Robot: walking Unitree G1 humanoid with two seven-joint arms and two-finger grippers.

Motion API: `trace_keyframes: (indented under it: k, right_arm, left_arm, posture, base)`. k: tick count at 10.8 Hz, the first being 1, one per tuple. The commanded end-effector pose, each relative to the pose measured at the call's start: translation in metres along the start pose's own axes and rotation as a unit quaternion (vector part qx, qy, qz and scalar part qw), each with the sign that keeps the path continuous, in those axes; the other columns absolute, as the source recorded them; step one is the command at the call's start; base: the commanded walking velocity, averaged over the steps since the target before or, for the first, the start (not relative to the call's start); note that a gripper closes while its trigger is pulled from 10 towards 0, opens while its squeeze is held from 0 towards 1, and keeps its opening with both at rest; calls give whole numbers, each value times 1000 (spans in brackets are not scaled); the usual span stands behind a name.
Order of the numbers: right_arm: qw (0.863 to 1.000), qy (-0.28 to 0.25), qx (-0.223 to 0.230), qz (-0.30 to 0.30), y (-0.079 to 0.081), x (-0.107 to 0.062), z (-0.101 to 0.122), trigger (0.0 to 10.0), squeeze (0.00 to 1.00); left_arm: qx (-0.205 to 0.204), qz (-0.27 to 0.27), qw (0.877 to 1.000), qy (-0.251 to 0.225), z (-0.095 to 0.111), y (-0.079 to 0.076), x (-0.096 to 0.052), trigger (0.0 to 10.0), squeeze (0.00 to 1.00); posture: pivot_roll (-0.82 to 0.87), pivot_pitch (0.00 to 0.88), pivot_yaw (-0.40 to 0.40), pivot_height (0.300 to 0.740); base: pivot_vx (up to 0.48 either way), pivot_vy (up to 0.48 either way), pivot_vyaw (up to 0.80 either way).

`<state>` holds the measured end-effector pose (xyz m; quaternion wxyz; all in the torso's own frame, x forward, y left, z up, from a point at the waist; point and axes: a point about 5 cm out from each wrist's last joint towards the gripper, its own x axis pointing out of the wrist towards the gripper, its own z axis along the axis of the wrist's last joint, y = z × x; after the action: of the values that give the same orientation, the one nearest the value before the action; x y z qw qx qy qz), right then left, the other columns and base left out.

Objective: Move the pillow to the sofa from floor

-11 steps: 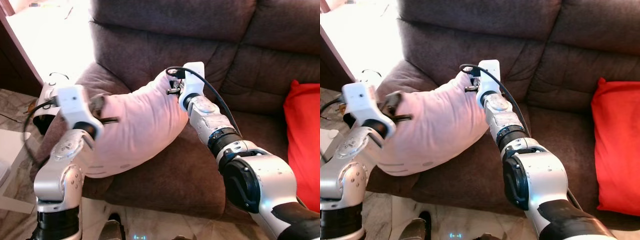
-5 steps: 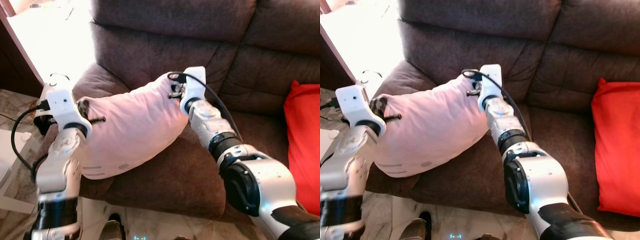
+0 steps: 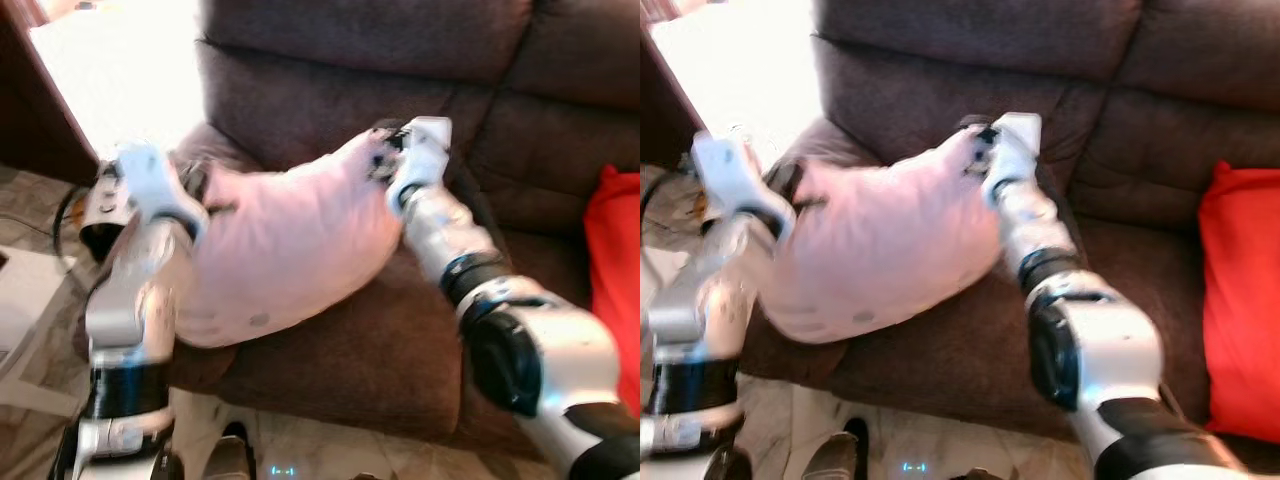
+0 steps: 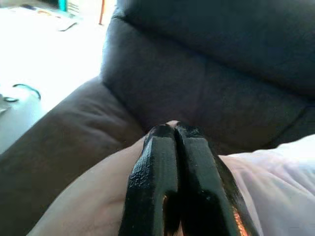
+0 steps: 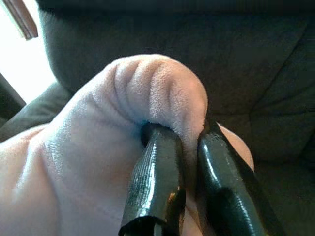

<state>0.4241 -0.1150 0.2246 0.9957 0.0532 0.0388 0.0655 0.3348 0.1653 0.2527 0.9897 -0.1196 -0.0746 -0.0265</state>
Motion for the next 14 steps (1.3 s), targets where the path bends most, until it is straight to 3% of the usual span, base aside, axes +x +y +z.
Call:
trace_keyframes:
  k: [1,4,6,10,14]
  right_arm:
    - [999,-37,7,-11,-6,1,24,10000,0]
    - [996,-68,19,-62,-33,-2,42,10000,0]
    - [996,-64,14,-65,-36,-3,41,10000,0]
    - [999,-20,27,-34,-16,-1,12,10000,0]
    - [999,10,24,30,20,0,-13,10000,0]
  left_arm:
    - [-12,-37,999,15,-2,-12,1,10000,0]
    - [-25,-96,994,43,-5,-23,-3,10000,0]
    - [-24,-106,993,55,-7,-25,-5,10000,0]
    - [-21,-106,992,65,-6,-25,-13,10000,0]
    - [-16,-66,996,60,-4,-15,-18,10000,0]
  posture:
    - [238,232,-109,740]
    - [240,216,-101,740]
    - [230,205,-99,740]
    - [268,205,-107,740]
    - [284,232,-117,740]
  base:
    - [0,0,0]
    - [0,0,0]
    - [0,0,0]
    - [0,0,0]
    - [0,0,0]
